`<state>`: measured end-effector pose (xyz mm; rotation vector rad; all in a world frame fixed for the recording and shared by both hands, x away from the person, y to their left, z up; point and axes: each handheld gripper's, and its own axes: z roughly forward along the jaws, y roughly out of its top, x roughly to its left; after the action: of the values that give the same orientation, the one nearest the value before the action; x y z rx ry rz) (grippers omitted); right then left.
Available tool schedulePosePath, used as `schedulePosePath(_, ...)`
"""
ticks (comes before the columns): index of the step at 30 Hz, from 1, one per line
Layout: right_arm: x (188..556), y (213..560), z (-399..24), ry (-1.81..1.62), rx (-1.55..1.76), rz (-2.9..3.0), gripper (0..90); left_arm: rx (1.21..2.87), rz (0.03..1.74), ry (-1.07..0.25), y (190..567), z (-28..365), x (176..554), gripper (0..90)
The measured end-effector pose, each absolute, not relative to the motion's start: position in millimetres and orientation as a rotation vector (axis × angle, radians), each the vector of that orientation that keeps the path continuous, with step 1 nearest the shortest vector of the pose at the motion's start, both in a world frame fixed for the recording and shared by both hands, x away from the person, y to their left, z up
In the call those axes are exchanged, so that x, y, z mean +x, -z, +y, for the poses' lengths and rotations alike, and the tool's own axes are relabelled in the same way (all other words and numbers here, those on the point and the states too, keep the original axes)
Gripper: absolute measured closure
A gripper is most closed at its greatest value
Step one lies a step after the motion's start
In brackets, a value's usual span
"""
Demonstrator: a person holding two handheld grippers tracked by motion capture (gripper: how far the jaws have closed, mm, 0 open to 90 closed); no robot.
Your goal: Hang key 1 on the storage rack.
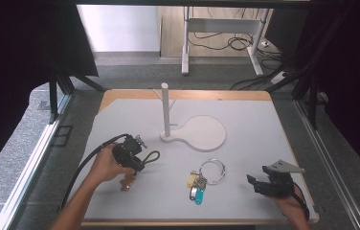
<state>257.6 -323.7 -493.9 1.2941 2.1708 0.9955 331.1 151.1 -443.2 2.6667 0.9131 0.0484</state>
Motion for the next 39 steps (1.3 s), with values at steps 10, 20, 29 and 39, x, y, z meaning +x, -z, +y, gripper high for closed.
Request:
schedulePosePath(10, 257, 494, -324, -0.992, 1.296, 2.169, 27.1, 2.592, 0.894, -0.078, 421, 164, 327, 66.7)
schedulePosePath(20, 257, 494, -324, -0.991, 1.295, 2.170, 27.1, 2.564, 0.899, -0.097, 410, 173, 326, 66.8)
schedulePosePath(29, 257, 494, -325, -0.991, 1.297, 2.167, 27.2, 2.538, 0.900, -0.115, 399, 178, 326, 66.8)
schedulePosePath(39, 257, 494, -325, -0.989, 1.300, 2.167, 27.1, 2.536, 0.900, -0.131, 389, 180, 329, 66.8)
